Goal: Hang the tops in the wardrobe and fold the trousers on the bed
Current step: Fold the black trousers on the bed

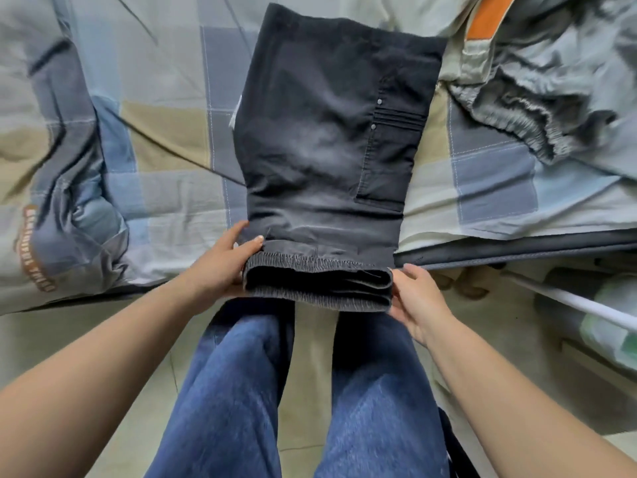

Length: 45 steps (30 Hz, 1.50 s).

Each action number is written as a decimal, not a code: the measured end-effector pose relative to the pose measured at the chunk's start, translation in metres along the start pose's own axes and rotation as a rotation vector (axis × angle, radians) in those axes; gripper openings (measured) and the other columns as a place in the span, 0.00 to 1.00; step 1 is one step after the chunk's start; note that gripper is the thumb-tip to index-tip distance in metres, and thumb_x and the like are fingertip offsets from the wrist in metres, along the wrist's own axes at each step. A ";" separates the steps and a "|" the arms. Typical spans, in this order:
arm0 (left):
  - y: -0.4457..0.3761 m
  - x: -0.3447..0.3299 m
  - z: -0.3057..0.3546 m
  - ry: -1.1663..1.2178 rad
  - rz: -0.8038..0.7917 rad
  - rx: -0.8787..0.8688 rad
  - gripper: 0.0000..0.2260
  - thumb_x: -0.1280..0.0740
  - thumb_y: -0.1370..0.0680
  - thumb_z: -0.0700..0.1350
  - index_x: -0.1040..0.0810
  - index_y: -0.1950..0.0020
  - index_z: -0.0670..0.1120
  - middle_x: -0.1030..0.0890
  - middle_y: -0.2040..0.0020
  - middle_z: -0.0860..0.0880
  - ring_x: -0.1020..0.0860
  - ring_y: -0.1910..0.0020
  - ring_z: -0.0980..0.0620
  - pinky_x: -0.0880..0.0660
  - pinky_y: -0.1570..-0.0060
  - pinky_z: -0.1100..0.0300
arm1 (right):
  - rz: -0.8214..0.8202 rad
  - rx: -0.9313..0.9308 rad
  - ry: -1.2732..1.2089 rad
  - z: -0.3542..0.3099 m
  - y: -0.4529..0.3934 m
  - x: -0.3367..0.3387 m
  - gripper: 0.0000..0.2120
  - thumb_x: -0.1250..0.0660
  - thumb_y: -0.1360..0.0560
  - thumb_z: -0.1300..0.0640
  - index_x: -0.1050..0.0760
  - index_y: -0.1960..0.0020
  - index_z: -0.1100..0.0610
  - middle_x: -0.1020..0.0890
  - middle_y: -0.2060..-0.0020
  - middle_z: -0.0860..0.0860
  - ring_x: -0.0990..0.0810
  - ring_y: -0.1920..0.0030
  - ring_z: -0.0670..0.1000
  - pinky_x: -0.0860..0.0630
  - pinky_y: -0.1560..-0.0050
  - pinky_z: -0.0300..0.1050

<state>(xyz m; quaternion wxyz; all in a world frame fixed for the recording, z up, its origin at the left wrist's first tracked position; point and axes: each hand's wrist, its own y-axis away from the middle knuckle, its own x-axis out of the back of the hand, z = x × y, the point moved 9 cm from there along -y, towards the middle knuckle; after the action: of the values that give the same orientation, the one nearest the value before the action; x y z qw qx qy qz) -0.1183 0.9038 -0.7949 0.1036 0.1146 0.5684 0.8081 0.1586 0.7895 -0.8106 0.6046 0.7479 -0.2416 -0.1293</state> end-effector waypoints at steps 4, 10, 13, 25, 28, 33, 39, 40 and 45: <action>-0.005 -0.010 0.056 0.082 -0.138 -0.015 0.13 0.39 0.20 0.55 0.21 0.56 0.50 0.19 0.64 0.50 0.21 0.68 0.57 0.21 0.65 0.61 | -0.037 0.104 -0.007 -0.060 0.006 -0.014 0.07 0.39 0.21 0.58 0.23 0.50 0.50 0.15 0.64 0.49 0.17 0.69 0.43 0.22 0.71 0.38; -0.052 -0.005 0.150 0.326 -0.092 -0.016 0.12 0.38 0.20 0.50 0.25 0.44 0.43 0.15 0.62 0.46 0.15 0.58 0.50 0.20 0.67 0.61 | -0.113 0.067 -0.310 -0.149 -0.022 -0.038 0.07 0.39 0.20 0.55 0.25 0.49 0.57 0.20 0.60 0.55 0.15 0.65 0.48 0.20 0.69 0.42; -0.079 -0.007 0.201 0.410 -0.065 -0.058 0.08 0.40 0.18 0.47 0.27 0.43 0.44 0.14 0.61 0.46 0.15 0.59 0.50 0.20 0.69 0.60 | -0.155 0.111 -0.375 -0.202 -0.042 -0.056 0.07 0.40 0.19 0.55 0.26 0.48 0.57 0.20 0.61 0.54 0.15 0.65 0.48 0.19 0.69 0.41; -0.155 -0.024 0.303 0.419 0.075 -0.228 0.10 0.44 0.17 0.45 0.33 0.36 0.46 0.21 0.44 0.46 0.19 0.47 0.49 0.21 0.56 0.51 | -0.264 0.281 -0.303 -0.323 -0.112 -0.101 0.21 0.42 0.19 0.55 0.38 0.27 0.54 0.23 0.40 0.57 0.21 0.44 0.52 0.25 0.47 0.46; -0.166 -0.011 0.282 0.337 0.176 -0.231 0.16 0.39 0.19 0.48 0.32 0.31 0.46 0.23 0.43 0.48 0.23 0.44 0.51 0.25 0.45 0.52 | -0.208 0.375 -0.225 -0.327 -0.122 -0.090 0.24 0.40 0.20 0.55 0.42 0.25 0.50 0.26 0.35 0.57 0.20 0.46 0.50 0.25 0.49 0.45; -0.163 0.037 0.236 0.005 0.472 -0.332 0.14 0.31 0.23 0.47 0.26 0.39 0.44 0.22 0.48 0.50 0.22 0.59 0.57 0.26 0.65 0.69 | 0.169 0.529 0.105 -0.302 -0.129 -0.037 0.18 0.34 0.24 0.53 0.30 0.35 0.52 0.22 0.49 0.46 0.21 0.49 0.45 0.24 0.48 0.42; -0.167 0.051 0.188 -0.065 0.507 -0.265 0.25 0.28 0.25 0.49 0.30 0.33 0.41 0.23 0.44 0.49 0.22 0.56 0.55 0.29 0.63 0.67 | 0.104 0.395 0.342 -0.249 -0.151 -0.022 0.33 0.31 0.26 0.47 0.39 0.27 0.55 0.29 0.32 0.53 0.29 0.34 0.50 0.32 0.35 0.44; -0.168 0.050 0.182 -0.075 0.480 -0.244 0.24 0.28 0.26 0.50 0.28 0.34 0.41 0.21 0.46 0.49 0.22 0.57 0.55 0.27 0.61 0.65 | 0.055 0.370 0.327 -0.242 -0.154 -0.025 0.33 0.31 0.26 0.48 0.39 0.26 0.54 0.28 0.32 0.53 0.28 0.34 0.49 0.32 0.33 0.47; -0.174 0.039 0.173 -0.211 0.342 -0.236 0.21 0.28 0.28 0.58 0.21 0.45 0.44 0.19 0.56 0.50 0.21 0.56 0.52 0.25 0.49 0.55 | -0.136 0.367 0.217 -0.238 -0.159 -0.049 0.23 0.30 0.29 0.42 0.27 0.38 0.49 0.19 0.43 0.42 0.20 0.48 0.37 0.24 0.52 0.37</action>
<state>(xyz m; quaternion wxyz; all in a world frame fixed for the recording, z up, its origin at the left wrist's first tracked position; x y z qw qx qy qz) -0.0970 1.1277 -0.8992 0.0365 0.2801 0.4281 0.8585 0.2655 1.0396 -0.9125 0.4707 0.8695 -0.1436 -0.0426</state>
